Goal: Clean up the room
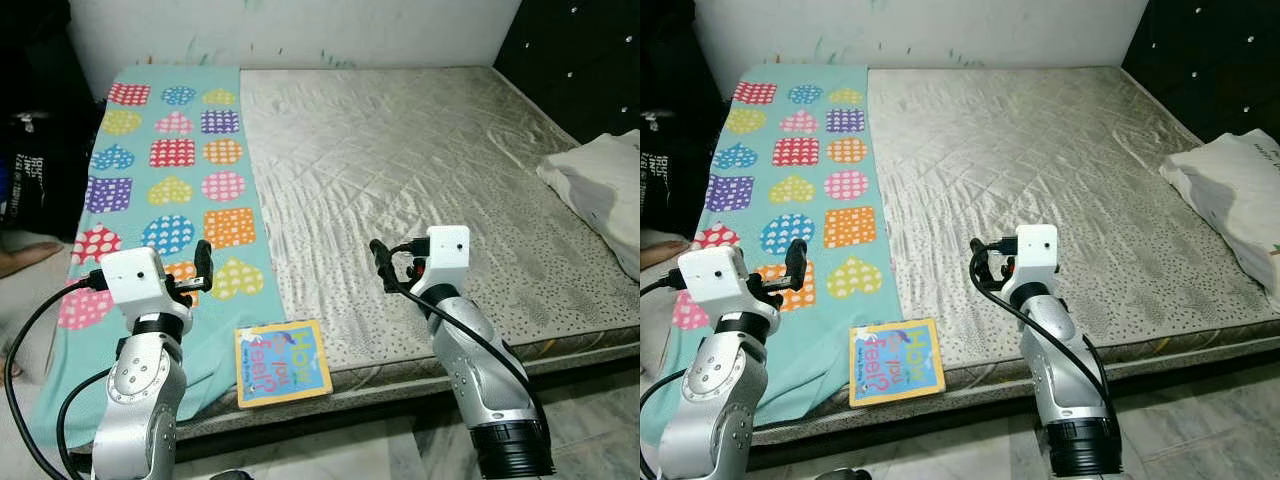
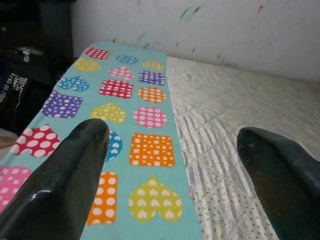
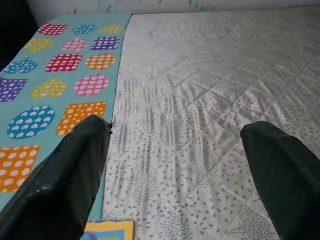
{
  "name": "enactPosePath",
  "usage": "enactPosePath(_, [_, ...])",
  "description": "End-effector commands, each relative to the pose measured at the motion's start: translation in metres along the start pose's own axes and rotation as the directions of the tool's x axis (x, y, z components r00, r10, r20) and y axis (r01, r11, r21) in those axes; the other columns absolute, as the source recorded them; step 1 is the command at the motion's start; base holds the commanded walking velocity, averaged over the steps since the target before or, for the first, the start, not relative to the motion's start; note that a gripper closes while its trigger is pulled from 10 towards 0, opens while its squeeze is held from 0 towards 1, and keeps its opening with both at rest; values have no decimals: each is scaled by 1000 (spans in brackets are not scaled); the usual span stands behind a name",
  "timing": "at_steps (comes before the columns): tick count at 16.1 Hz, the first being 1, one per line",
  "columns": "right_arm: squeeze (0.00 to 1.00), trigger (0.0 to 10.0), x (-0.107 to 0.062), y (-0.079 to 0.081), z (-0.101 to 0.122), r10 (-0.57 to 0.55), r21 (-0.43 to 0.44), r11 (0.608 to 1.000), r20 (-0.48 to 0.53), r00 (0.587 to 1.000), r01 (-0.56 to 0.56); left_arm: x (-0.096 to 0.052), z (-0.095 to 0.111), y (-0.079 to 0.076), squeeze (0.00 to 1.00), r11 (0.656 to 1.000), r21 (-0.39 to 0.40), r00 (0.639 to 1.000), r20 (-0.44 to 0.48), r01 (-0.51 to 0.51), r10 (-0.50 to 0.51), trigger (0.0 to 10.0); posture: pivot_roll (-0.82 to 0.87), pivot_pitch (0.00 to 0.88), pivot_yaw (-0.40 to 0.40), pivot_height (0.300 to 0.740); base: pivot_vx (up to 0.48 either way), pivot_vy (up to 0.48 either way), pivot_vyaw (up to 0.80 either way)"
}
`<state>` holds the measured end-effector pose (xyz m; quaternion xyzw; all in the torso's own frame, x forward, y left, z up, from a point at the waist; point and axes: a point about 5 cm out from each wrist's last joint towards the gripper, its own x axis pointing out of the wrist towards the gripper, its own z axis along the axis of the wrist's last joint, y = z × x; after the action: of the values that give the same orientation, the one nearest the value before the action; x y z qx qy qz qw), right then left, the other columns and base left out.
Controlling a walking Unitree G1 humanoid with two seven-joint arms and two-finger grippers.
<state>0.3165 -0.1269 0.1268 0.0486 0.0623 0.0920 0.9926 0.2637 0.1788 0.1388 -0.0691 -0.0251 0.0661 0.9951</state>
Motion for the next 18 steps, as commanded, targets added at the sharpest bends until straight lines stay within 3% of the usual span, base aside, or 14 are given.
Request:
enactPosePath(1, [0,10000,-3,0,4,8,-5,1000,14,1000,-8,-1,-1,1,0,1000,8,1000,-12,-6,6,10000,49,128,-64,728,0,0,0])
enactPosePath(11, [0,10000,-2,0,9,20,9,1000,37,999,-21,-2,-2,-2,0,1000,-3,1000,-18,-21,21,10000,42,136,-65,609,0,0,0])
enactPosePath(18, [0,10000,4,-2,15,38,-7,999,48,998,-37,-1,1,7,0,998,-6,998,1,-70,70,10000,45,135,-68,609,0,0,0])
